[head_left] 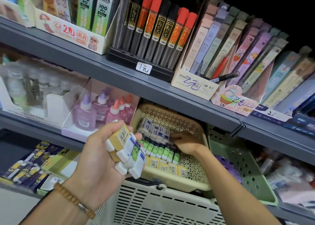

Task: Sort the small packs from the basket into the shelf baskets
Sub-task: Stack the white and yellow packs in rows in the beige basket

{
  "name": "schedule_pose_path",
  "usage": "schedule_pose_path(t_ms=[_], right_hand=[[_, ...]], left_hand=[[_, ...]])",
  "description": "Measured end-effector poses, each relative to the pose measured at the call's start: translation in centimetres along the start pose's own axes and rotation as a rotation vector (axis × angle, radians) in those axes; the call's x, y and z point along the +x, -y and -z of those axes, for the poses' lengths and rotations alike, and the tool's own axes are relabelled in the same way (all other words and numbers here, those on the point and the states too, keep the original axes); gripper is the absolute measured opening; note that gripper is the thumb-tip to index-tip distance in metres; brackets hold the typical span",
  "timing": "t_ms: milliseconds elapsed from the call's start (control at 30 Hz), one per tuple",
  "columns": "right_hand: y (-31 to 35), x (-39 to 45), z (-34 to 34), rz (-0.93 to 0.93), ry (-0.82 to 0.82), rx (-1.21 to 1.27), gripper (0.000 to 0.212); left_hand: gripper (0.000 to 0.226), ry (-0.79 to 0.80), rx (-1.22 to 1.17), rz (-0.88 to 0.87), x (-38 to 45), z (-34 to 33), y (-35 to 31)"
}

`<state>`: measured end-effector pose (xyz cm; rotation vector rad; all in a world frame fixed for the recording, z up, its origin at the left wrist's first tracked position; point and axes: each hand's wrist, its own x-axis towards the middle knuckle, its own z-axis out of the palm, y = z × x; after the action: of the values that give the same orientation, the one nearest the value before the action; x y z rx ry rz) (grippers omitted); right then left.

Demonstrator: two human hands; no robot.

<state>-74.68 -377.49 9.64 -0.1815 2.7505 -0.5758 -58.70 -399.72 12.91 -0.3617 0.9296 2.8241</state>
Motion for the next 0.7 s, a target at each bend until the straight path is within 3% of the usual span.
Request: schedule_pose_path(t_ms=[133,267,367,467,567,700], right_hand=[[0.8,-1.7,0.2,0.023,-0.147,0.058,0.020],[3.5,-6.0,0.3,0.166,-0.215,0.322,0.008],[5.3,-9.6,0.0,0.409,-0.122,0.537,0.030],[6.0,-11.4,-0.8,0.498,-0.030,0.453,0.061],[6.1,-11.7,-1.1,0.466,-0.057,0.397,0.061],[4.6,-11.4,-0.4,0.413,0.032,0.555,0.054]], left_hand=[[0.021,0.019,-0.073,0.025,-0.1,-0.3,0.1],[0.021,0.015,-0.152,0.026,0.0,-0.8,0.5],[0.021,0.029,-0.187,-0.001,0.0,-1.2,0.8],[0.022,0.016,-0.223,-0.021,0.3,-1.5,1.3],[0.019,0.019,-0.237,-0.012,0.4,-1.9,1.8],[0.015,0.020,-0.181,0.051,0.7,-2.1,2.4]])
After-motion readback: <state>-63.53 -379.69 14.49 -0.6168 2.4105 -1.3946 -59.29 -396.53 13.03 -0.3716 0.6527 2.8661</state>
